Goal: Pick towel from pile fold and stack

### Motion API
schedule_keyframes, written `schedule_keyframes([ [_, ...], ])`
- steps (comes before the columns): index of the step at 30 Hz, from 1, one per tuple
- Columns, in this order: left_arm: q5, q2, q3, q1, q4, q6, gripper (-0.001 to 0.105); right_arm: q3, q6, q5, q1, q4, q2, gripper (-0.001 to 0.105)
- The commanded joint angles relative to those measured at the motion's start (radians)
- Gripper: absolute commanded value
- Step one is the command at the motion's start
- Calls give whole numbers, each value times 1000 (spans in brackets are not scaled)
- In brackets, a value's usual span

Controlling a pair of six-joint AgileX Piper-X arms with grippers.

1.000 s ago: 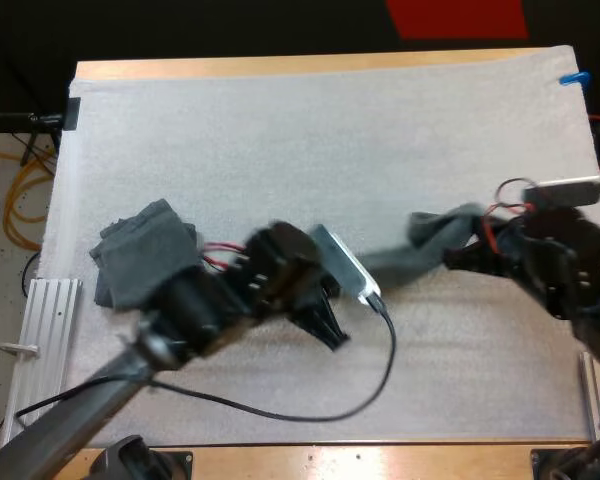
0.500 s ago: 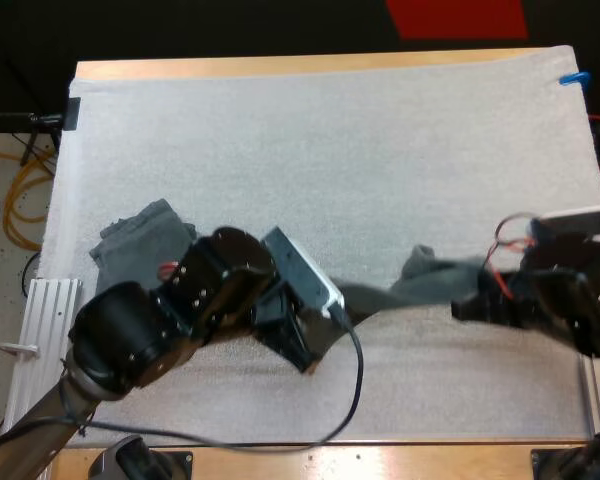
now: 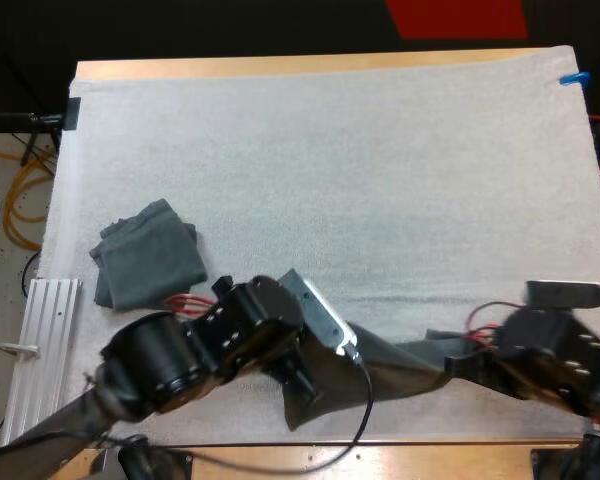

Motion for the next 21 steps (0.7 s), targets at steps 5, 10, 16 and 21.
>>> schedule_keyframes([
  [5, -19, 99, 148, 222, -284, 162, 0, 244, 11, 106, -134, -479, 93, 0],
  [10, 156, 250, 162, 445, -507, 289, 0, 367, 4, -14, -349, -921, 213, 0],
  [16, 220, 394, 159, 597, -657, 315, 0, 380, 4, -188, -534, -1292, 367, 0],
  [21, 241, 461, 159, 665, -762, 319, 0, 377, 4, -230, -581, -1479, 489, 0],
])
